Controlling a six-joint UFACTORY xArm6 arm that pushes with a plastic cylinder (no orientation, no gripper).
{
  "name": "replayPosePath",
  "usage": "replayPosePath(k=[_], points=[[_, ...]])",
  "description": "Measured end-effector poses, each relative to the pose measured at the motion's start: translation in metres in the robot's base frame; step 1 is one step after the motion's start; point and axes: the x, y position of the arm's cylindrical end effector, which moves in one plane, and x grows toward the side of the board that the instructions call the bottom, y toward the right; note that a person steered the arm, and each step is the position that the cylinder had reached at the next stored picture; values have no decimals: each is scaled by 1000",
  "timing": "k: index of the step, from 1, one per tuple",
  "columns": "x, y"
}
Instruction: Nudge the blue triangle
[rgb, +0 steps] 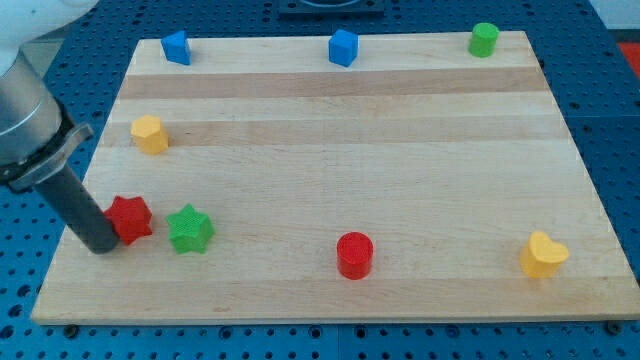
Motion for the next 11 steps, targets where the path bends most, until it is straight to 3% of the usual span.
replayPosePath(k=[3,5,6,11], points=[[-24,54],[-91,70],[-121,108],[-210,423]])
